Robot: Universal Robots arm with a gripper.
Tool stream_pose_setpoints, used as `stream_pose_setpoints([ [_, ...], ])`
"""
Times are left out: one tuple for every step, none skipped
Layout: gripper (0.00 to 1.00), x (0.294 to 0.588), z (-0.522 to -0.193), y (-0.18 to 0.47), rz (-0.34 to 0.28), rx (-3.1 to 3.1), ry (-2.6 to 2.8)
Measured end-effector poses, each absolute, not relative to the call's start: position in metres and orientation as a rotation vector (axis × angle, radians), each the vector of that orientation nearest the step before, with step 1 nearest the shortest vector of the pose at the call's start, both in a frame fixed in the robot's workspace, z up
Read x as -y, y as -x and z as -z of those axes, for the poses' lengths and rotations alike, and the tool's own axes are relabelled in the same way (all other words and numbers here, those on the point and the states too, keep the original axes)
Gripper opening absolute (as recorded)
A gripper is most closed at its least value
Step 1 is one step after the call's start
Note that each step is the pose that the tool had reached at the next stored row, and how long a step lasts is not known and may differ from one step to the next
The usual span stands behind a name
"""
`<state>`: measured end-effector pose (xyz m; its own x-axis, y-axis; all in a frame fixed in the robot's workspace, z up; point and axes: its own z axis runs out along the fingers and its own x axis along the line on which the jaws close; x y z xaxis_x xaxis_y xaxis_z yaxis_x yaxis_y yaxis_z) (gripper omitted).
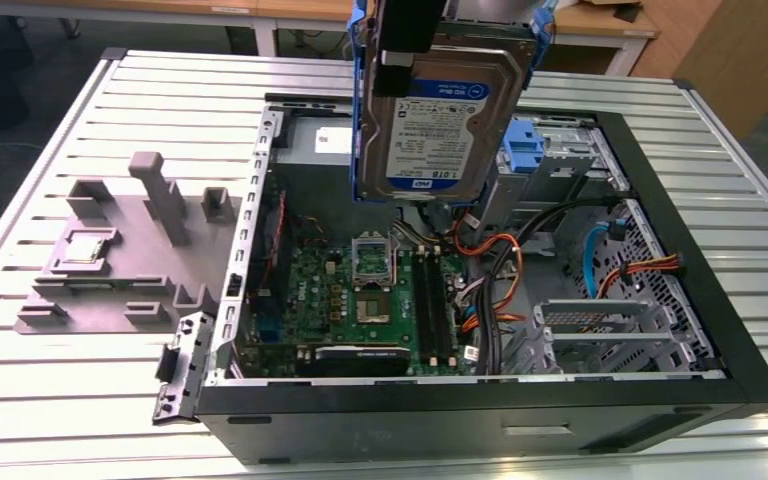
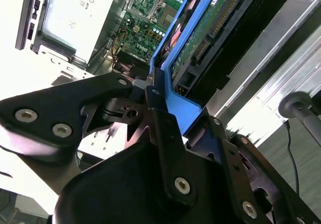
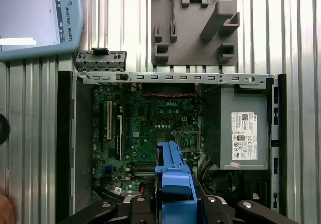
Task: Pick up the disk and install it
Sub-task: 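Insert the disk into the insertion slot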
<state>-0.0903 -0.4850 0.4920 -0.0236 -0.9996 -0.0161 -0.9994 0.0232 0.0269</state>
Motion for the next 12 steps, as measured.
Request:
stream_pose_setpoints([
  [0.37,0.4850,-0.4920,0.0903,0.048,2.242,-2.190],
  [0.37,0.4850,-0.4920,0.0903,0.048,2.242,-2.190],
  [0.37,0.4850,-0.4920,0.0903,0.048,2.242,-2.190],
  [0.37,0.4850,-0.4920,0.0903,0.048,2.242,-2.190],
  [0.37,0.4850,-0.4920,0.0903,0.048,2.242,-2.190],
  [0.37,0.4850,-0.4920,0.0903,0.048,2.242,-2.190],
  [0.37,0.4850,-0.4920,0.0903,0.048,2.242,-2.190],
  [0.37,0.4850,-0.4920,0.0903,0.048,2.242,-2.190],
  [0.37,0.4850,-0.4920,0.0903,0.047,2.242,-2.190],
  [0.37,0.4850,-0.4920,0.0902,0.047,2.242,-2.190],
  [0.37,0.4849,-0.4919,0.0896,0.047,2.242,-2.189],
  [0.37,0.4849,-0.4919,0.0879,0.046,2.241,-2.189],
])
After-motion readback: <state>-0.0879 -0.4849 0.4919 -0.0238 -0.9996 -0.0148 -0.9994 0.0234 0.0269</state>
